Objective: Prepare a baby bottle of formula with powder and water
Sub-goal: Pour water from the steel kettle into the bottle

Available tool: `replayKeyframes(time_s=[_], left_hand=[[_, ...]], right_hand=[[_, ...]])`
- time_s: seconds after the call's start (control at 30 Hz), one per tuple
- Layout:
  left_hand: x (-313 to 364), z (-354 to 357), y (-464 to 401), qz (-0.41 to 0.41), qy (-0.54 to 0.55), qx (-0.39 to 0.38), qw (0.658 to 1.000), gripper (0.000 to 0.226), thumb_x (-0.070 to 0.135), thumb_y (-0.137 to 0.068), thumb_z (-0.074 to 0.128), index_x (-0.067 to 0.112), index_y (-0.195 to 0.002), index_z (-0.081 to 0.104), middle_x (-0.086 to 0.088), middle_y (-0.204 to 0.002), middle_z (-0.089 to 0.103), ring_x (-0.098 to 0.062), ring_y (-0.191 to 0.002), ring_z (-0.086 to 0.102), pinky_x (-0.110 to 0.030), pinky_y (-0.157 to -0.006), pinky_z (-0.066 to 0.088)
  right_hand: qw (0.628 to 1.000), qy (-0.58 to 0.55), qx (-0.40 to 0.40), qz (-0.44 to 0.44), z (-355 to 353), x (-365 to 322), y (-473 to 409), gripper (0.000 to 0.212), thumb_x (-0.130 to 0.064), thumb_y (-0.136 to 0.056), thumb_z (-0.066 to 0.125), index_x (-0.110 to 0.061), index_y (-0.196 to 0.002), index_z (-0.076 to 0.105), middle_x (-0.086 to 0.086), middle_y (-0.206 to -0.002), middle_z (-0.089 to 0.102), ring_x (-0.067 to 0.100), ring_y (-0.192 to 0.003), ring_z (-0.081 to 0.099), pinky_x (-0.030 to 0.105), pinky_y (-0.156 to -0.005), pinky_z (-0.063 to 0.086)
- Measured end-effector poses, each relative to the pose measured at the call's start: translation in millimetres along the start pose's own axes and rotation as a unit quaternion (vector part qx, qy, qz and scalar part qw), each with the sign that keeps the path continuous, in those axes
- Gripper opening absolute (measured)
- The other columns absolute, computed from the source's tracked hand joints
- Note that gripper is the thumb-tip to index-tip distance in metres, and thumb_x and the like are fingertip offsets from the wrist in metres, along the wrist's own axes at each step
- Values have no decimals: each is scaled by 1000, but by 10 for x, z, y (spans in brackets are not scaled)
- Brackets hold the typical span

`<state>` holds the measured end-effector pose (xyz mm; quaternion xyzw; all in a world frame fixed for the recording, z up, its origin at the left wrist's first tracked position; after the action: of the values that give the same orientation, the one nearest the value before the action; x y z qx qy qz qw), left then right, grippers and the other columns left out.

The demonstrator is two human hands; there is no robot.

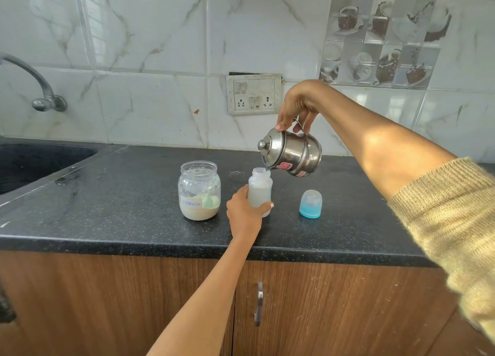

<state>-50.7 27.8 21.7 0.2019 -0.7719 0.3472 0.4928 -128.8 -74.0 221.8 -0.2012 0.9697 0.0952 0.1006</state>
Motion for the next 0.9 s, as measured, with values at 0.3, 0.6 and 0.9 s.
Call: replayKeyframes(time_s=[0.3,0.6,0.9], left_hand=[[5,2,1,3,0,-2,1000,62,23,-70,80,11,-126,54,-8,-125,60,-23,-116,55,-37,-96,45],[12,-11,6,5,1,-3,1000,61,22,-71,79,10,-125,55,-8,-124,60,-23,-115,55,-35,-94,45],[12,-4,14,3,4,-7,1000,61,23,-71,79,10,-125,54,-9,-125,60,-24,-116,54,-37,-96,45]], right_hand=[[1000,-13,1,4,7,31,23,48,-21,-88,63,-8,-133,54,8,-148,40,18,-91,60,37,-96,51],[1000,-27,-3,12,11,78,30,48,-20,-88,64,-7,-133,54,8,-147,41,19,-100,58,38,-97,50],[1000,-25,-6,12,10,67,24,49,-20,-88,64,-7,-134,52,8,-147,41,19,-100,57,36,-91,51]])
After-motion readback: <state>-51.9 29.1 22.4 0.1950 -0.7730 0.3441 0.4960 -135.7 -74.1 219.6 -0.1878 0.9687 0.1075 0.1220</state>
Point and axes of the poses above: each hand's wrist, its own y-axis away from the middle knuckle, its own z-axis out of the palm, x = y × z, the point moved 7 cm from there along -y, towards the middle knuckle
